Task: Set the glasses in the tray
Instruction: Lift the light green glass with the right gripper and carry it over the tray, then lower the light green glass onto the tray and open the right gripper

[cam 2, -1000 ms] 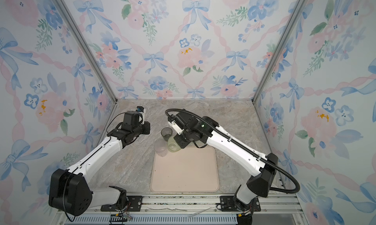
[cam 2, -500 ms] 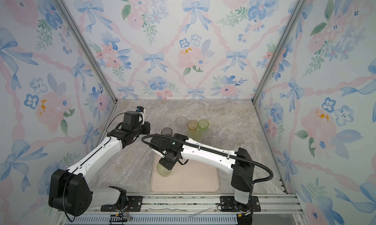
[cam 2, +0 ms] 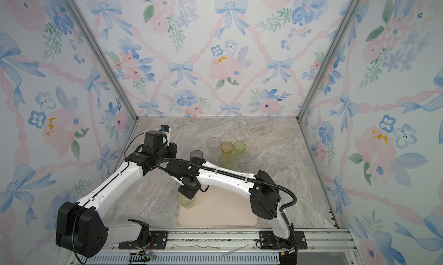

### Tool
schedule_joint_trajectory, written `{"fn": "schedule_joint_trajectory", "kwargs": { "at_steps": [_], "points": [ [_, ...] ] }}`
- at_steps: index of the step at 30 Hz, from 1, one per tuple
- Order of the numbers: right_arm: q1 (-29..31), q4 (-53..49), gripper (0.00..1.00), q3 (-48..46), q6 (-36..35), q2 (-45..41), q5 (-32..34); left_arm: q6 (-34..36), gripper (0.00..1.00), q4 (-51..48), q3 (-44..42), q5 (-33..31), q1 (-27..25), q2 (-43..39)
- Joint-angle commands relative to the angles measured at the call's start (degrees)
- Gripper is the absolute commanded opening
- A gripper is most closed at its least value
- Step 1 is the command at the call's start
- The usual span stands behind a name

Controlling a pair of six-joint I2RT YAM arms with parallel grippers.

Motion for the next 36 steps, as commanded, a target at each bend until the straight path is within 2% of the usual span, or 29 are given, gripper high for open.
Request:
{"fn": "schedule_joint_trajectory", "kwargs": {
  "at_steps": [1,36],
  "points": [
    [0.02,-2.35,0.01,2.31,-0.70,1.99,0.21,1.26,0.28,0.50,0.90,0.80,0.26,-1.31],
    [-4.16,1.44,0.03,2.14,0.24,3.75,-0.60,2.25,0.28,-0.21,0.68,0.91,0.26,-0.90]
  ]
}}
